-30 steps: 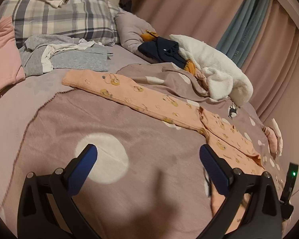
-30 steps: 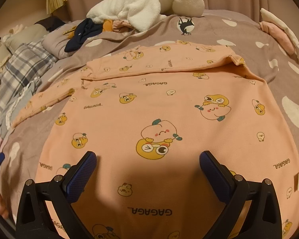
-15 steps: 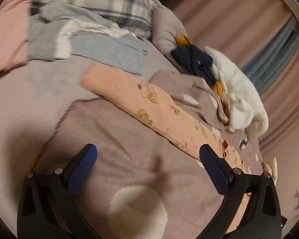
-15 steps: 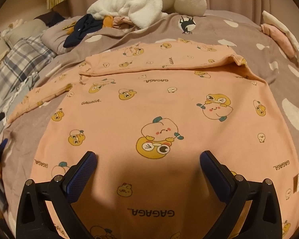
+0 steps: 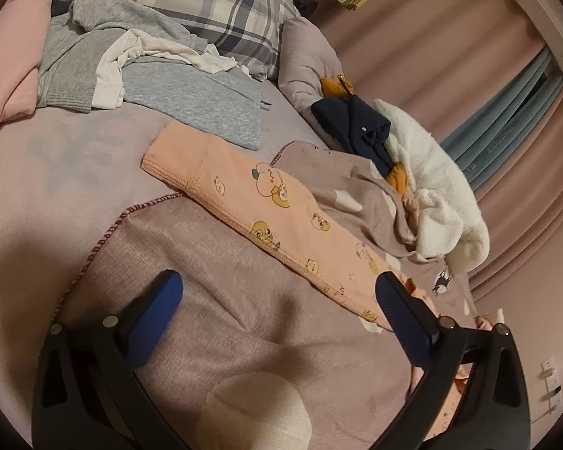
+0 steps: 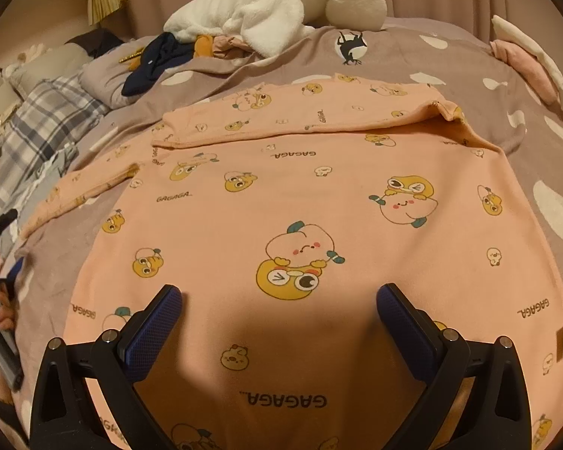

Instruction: Fold small clothes

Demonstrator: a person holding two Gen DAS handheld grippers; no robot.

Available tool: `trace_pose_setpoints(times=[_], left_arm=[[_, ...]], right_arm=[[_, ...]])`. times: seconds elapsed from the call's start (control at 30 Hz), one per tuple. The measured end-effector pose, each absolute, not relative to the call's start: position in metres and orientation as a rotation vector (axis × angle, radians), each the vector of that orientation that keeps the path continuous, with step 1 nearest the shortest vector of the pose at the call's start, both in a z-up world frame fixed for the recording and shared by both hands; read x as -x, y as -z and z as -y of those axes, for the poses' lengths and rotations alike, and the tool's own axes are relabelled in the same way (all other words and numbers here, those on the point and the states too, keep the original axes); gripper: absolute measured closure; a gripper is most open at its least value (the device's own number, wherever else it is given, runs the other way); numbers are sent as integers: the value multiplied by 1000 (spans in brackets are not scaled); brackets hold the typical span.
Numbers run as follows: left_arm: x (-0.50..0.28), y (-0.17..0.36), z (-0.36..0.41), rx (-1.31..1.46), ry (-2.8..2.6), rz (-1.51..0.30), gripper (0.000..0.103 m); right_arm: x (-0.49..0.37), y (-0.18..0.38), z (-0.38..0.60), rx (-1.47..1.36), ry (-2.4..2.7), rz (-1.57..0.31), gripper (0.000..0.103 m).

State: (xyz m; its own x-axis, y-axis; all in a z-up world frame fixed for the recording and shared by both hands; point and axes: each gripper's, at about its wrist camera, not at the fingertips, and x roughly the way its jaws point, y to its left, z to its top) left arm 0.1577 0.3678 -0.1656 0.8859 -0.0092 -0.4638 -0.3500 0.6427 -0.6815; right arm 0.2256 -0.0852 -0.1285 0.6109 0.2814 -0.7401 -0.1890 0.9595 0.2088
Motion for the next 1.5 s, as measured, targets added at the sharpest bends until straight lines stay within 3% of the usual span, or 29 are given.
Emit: trace_pose_setpoints(times=[1.17,1.5], left_arm=[[-160,168,-368,870,-197,-441,1],[-186,167,-405,1002,-180,-438,2]], right_arm=[[-228,130,79,-63,-247,-889,0],[-226,129,83,-102,-268,-878,0]])
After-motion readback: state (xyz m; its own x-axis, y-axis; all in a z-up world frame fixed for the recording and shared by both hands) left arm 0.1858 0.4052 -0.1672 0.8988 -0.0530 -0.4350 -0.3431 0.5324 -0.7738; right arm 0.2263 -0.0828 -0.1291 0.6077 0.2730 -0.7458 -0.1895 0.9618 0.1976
